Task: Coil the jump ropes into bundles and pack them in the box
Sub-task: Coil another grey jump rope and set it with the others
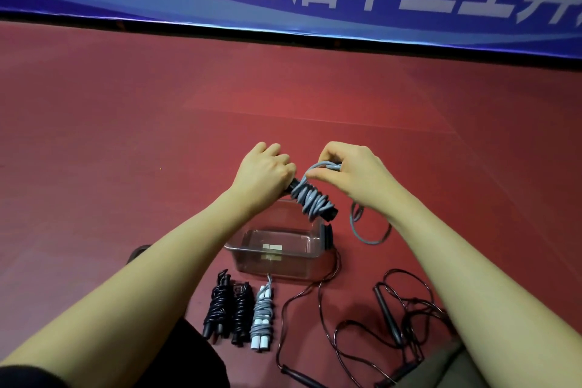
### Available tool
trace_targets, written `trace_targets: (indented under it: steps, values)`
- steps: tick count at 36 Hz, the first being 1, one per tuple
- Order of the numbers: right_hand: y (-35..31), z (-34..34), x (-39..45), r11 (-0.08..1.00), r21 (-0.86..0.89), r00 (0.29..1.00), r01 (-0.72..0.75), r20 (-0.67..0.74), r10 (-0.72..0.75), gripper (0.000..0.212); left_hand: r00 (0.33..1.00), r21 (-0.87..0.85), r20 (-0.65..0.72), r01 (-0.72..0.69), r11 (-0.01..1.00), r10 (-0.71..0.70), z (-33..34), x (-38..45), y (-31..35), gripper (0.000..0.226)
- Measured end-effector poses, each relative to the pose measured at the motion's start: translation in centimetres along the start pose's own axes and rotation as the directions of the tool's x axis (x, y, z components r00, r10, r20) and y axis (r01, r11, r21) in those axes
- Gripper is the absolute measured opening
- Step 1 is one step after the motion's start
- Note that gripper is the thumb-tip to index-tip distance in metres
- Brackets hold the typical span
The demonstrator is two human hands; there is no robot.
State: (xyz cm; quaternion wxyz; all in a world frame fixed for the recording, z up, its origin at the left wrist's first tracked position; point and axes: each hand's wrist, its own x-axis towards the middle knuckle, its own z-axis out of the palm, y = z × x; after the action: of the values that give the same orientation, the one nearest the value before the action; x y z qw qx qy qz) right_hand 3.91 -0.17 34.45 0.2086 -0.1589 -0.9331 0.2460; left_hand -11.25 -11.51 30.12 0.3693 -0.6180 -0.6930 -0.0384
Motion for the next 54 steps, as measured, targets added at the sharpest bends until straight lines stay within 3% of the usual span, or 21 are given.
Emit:
trace_targets:
  steps: [3,7,11,14,16,18,21,24,29,34,39,44,54]
  values:
    - [0.2,-0.1,0.1,0.989,0.146,0.999,-0.033,0.004,0.032,0.033,0.998,-0.039,-0.052,-0.049,0.998,0.047,-0.5,0.2,0.2,0.026]
    - [0.4,0.0,-0.1,0.932,0.351,0.992,-0.094,0.114,0.057,0.028,0.987,-0.100,-0.145,-0.088,0.991,0.073,-0.5,0.0,0.2,0.023]
    - [0.5,0.2,-0.5,0.934,0.354,0.992,-0.047,0.128,0.002,0.023,0.977,-0.188,-0.210,-0.067,0.980,0.027,0.0,-0.3,0.0,0.021]
    - [0.4,0.6,-0.4,0.931,0.364,0.998,-0.008,0.058,-0.014,0.025,0.971,-0.372,-0.214,0.016,0.928,-0.103,-0.7,-0.1,0.2,0.028]
    - [0.3,0.9,-0.1,0.918,0.396,1.000,0.008,-0.010,-0.004,0.023,0.958,-0.550,-0.136,0.139,0.823,-0.252,-1.9,0.0,0.6,0.031]
    - [0.1,1.2,0.1,0.907,0.422,0.998,-0.007,-0.057,0.034,0.018,0.897,-0.701,0.037,0.338,0.628,-0.441,-3.0,0.3,1.6,0.034]
    - [0.1,1.6,0.2,0.921,0.389,0.991,-0.005,-0.121,0.057,0.028,0.748,-0.739,0.245,0.556,0.380,-0.617,-3.9,1.0,2.9,0.040]
    - [0.1,1.5,0.2,0.958,0.275,0.991,-0.086,-0.076,0.110,0.025,0.640,-0.720,0.335,0.647,0.251,-0.691,-4.1,1.6,3.4,0.029]
    - [-0.2,1.6,0.2,0.958,0.211,0.980,-0.196,0.071,0.185,0.030,0.574,-0.509,0.429,0.791,0.339,-0.697,-3.4,1.6,3.4,0.028]
    - [-0.6,1.6,-0.2,0.975,0.108,0.966,-0.195,0.193,0.172,0.036,0.512,-0.362,0.461,0.854,0.373,-0.725,-2.0,1.3,2.9,0.035]
    - [-0.9,1.5,-0.4,0.985,0.005,0.949,-0.171,0.271,0.163,0.039,0.566,-0.208,0.430,0.820,0.533,-0.703,-1.1,1.0,2.6,0.033]
    - [-1.5,1.4,-0.6,0.990,-0.099,0.944,-0.100,0.304,0.126,0.041,0.624,-0.028,0.452,0.724,0.689,-0.638,-0.5,0.5,2.3,0.018]
    - [-2.6,1.1,-0.6,0.922,-0.373,0.937,0.107,0.347,0.031,0.040,0.645,0.086,0.536,0.600,0.795,-0.544,-0.1,0.0,3.0,0.022]
